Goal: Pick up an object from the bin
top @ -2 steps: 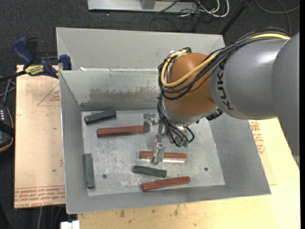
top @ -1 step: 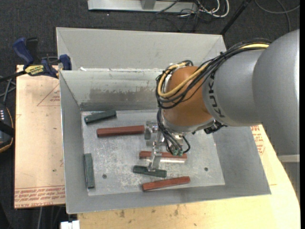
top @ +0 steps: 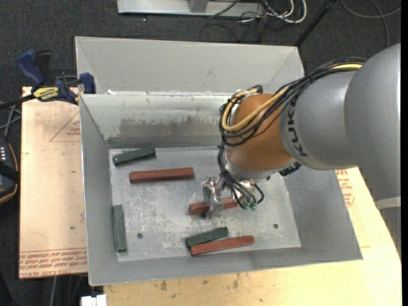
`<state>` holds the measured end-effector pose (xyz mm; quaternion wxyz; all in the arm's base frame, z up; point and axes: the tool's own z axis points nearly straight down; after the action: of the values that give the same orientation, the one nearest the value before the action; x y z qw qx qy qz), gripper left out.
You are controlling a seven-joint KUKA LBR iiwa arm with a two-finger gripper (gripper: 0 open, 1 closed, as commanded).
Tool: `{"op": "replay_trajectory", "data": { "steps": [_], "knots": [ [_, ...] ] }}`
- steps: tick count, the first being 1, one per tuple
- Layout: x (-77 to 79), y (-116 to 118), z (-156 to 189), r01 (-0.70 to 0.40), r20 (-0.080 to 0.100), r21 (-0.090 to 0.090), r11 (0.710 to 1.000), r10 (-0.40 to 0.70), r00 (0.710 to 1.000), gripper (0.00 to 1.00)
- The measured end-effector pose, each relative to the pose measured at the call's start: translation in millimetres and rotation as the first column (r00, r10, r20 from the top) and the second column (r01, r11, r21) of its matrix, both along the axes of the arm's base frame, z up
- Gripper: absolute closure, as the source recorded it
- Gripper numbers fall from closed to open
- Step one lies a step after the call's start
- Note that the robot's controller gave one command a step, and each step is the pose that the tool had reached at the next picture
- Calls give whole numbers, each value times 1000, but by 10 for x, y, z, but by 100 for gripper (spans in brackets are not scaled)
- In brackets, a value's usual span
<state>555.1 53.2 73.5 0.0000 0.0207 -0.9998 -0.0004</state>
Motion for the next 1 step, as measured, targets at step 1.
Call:
{"op": "replay_trajectory", "data": {
  "steps": [1],
  "knots": [
    [0,0,0,0,0,0,1000,0,1000,100]
  ]
}}
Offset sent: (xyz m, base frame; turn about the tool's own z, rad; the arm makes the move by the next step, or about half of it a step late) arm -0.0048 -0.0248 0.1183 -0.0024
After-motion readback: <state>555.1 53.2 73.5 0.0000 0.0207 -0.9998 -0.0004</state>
